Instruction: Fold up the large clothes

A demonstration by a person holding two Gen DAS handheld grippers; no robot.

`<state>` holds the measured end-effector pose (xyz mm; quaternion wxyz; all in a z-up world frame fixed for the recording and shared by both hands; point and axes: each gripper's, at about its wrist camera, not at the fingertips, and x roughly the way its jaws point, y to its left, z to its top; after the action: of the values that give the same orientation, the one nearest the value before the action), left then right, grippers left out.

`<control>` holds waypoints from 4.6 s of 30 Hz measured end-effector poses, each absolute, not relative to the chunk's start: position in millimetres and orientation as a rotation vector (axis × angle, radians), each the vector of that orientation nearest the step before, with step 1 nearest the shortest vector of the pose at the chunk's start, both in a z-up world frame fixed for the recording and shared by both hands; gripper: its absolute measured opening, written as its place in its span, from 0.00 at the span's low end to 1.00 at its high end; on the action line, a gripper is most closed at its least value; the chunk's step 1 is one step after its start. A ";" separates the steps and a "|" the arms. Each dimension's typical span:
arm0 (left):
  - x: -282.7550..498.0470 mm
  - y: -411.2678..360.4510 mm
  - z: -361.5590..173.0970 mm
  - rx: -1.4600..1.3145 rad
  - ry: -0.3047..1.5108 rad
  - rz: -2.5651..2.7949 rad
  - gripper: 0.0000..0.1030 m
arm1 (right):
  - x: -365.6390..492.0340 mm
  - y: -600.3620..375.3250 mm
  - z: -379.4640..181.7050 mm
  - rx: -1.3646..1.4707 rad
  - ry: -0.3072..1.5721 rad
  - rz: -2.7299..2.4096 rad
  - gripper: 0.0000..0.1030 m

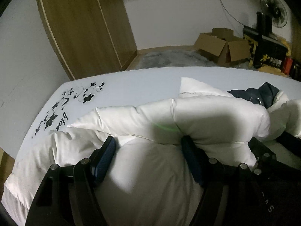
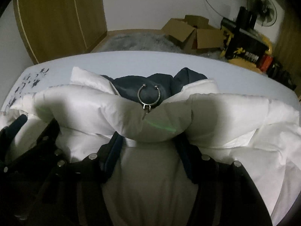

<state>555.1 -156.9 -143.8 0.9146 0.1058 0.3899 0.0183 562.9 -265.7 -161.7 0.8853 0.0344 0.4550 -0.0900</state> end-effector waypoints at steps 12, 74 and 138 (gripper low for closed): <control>559.6 -149.1 -151.6 0.162 0.839 -0.001 0.71 | 566.7 -265.9 -168.4 0.076 0.928 -0.184 0.60; 428.0 9.6 -64.0 -0.182 0.919 -0.183 0.76 | 488.1 -336.4 -76.2 0.243 0.897 -0.171 0.15; 325.9 76.0 -129.4 -0.596 1.105 -0.227 0.77 | 442.5 -273.1 -244.0 0.288 1.065 -0.036 0.12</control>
<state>325.9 76.0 -129.4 0.8033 -0.2782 0.5159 -0.1060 442.5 -273.1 -244.0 0.8515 0.1366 0.5060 -0.0170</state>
